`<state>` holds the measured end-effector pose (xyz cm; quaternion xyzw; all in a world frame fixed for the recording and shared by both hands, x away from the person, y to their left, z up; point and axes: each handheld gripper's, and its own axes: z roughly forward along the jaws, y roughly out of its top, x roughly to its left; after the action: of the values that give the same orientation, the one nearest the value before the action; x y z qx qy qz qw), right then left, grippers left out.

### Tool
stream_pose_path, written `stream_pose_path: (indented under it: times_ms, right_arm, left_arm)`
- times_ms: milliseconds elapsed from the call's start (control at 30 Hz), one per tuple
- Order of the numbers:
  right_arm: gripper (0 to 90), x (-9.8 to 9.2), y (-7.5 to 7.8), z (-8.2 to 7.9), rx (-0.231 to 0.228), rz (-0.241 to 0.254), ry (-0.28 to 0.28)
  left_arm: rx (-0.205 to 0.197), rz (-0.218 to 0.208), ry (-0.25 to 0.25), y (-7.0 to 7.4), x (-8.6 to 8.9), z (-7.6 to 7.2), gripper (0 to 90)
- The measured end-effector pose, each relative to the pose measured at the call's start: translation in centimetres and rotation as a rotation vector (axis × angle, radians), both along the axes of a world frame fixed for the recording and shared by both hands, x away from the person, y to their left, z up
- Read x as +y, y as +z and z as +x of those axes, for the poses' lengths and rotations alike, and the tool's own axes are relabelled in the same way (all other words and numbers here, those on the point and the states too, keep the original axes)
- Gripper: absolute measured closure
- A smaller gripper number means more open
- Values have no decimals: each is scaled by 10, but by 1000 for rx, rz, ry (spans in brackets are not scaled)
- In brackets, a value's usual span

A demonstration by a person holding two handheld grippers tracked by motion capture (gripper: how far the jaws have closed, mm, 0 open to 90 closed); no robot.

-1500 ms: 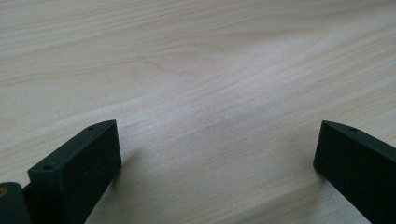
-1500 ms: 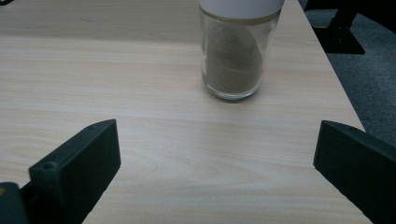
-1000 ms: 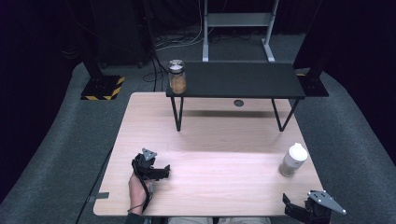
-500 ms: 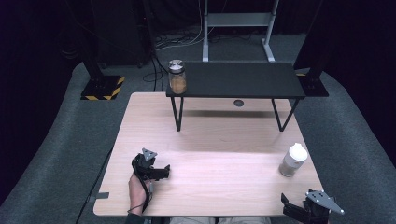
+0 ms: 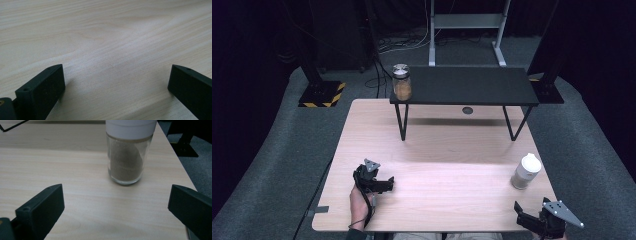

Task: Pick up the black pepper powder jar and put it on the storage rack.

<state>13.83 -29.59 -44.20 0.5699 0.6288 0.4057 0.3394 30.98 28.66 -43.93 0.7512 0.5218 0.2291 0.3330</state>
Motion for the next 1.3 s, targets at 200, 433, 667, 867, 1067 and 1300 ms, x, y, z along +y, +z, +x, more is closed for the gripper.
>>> stream_pose_path:
  times_ms: [200,433,667,867,1067,1300]
  right_arm:
    - [0,-3,-4,15,-45,11,-2]
    - [0,-5,-17,36,-110,14,-24]
    - [0,-9,-29,58,-130,32,-19]
    - [0,-7,-34,74,-140,17,-28]
    - [0,-9,-34,84,-151,16,-19]
    - [301,-7,-33,90,-148,49,-46]
  left_arm:
    - [0,0,0,0,0,0,3]
    - [0,1,0,0,0,0,3]
    - [0,1,0,0,0,0,3]
    - [0,1,0,0,0,0,3]
    - [0,0,0,0,0,0,3]
    - [0,0,0,0,0,0,3]
